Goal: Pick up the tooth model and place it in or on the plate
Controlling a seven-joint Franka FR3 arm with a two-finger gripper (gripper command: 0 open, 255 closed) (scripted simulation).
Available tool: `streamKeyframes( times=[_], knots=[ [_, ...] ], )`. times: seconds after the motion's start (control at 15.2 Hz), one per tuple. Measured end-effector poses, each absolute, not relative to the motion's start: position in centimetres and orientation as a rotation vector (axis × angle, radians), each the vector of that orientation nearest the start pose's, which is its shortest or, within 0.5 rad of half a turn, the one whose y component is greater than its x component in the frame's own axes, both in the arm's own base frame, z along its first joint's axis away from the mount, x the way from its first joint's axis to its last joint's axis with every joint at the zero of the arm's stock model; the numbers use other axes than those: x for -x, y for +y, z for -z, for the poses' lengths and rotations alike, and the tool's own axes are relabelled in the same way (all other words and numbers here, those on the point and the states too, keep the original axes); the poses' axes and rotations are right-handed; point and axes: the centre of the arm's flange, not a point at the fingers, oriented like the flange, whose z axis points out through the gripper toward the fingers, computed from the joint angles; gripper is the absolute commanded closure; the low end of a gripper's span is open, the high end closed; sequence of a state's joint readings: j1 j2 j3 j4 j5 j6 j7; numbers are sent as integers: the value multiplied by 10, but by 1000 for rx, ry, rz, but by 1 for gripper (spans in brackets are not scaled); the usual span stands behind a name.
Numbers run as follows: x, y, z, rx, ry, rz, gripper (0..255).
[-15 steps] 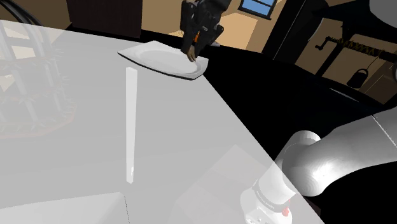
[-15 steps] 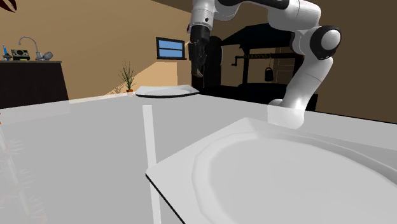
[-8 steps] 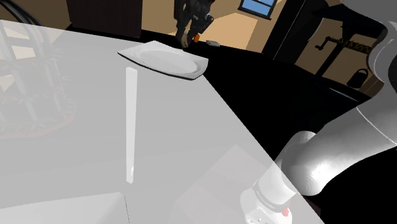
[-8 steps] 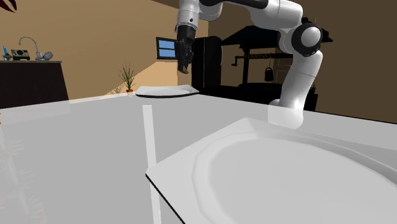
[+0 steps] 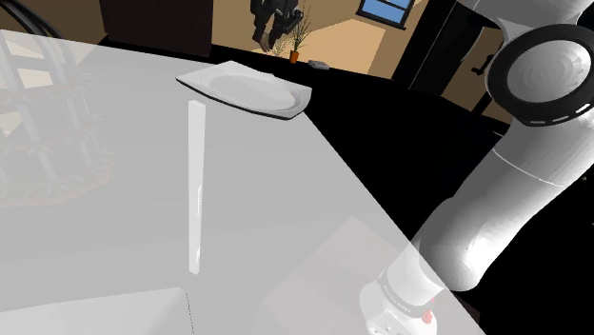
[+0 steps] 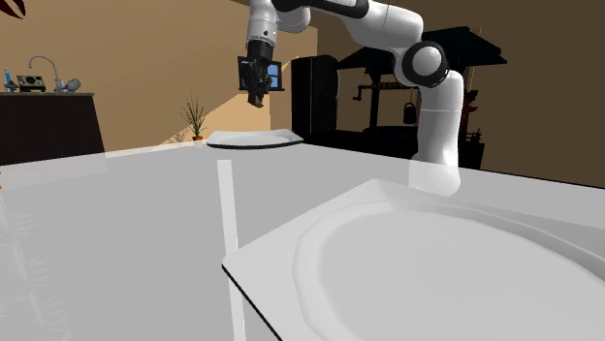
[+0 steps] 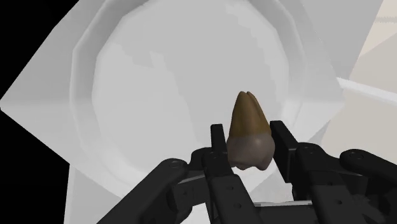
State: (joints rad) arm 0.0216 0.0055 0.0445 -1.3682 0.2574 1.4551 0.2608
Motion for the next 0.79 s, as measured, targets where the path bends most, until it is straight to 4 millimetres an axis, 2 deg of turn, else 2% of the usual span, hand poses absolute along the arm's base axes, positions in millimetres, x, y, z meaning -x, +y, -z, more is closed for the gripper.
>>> streamKeyframes(
  times=[0.13, 0.79],
  knots=[
    [-548, 61, -703, 2869, 222, 55, 255],
    [-552, 59, -650, 2869, 221, 55, 255]
  ],
)
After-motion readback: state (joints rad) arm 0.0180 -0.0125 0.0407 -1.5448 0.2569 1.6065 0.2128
